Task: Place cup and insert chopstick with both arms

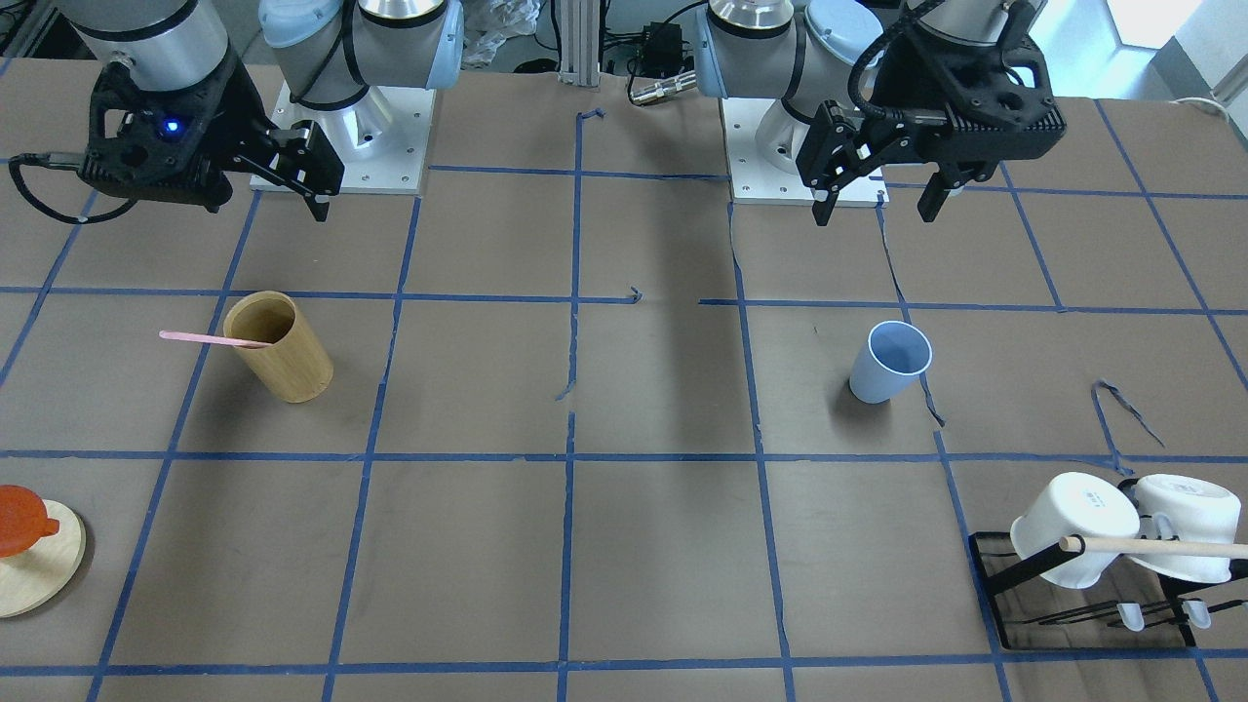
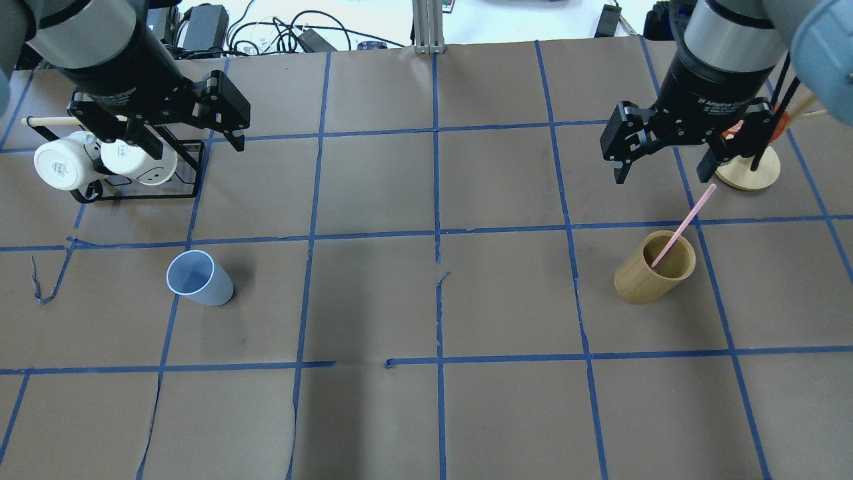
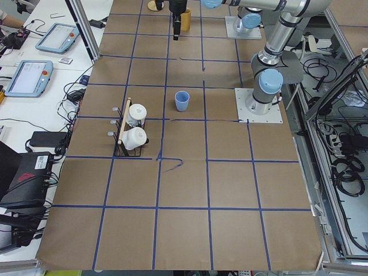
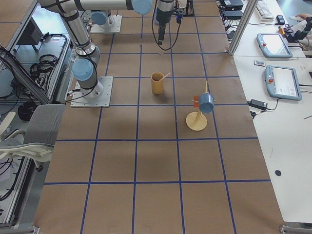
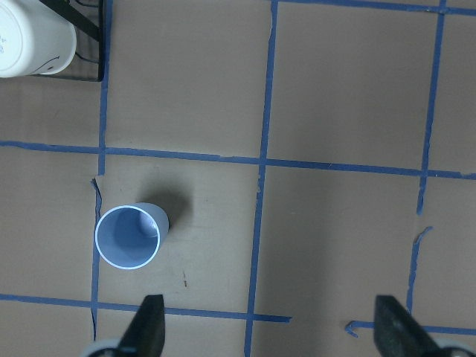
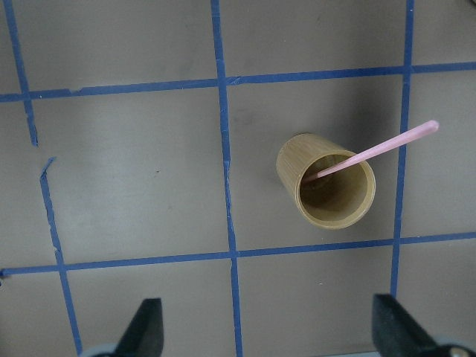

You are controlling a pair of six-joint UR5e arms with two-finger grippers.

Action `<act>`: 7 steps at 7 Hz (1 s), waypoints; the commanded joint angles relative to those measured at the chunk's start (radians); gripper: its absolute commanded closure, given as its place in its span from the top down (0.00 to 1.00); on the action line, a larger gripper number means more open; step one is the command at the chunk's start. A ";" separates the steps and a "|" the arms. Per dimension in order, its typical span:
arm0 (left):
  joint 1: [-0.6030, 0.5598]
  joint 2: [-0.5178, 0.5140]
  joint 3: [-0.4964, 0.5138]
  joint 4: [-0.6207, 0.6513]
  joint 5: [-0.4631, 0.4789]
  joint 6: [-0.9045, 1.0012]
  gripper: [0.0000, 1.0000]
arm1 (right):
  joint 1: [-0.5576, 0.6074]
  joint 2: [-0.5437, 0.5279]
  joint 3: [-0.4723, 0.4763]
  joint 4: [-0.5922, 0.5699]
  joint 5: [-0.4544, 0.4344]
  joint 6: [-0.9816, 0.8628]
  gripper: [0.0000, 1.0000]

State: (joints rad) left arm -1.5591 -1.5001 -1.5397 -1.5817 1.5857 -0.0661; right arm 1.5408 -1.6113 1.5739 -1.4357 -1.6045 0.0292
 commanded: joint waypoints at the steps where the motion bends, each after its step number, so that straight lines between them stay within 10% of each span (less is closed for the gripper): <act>1: 0.001 0.004 0.000 -0.004 0.000 0.002 1.00 | 0.001 -0.001 0.000 0.000 0.003 0.000 1.00; 7: 0.014 0.003 0.000 -0.012 -0.001 0.002 1.00 | -0.001 0.001 0.000 0.000 -0.012 0.000 1.00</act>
State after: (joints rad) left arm -1.5469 -1.4967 -1.5391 -1.5935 1.5833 -0.0646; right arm 1.5407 -1.6107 1.5734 -1.4412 -1.6134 0.0287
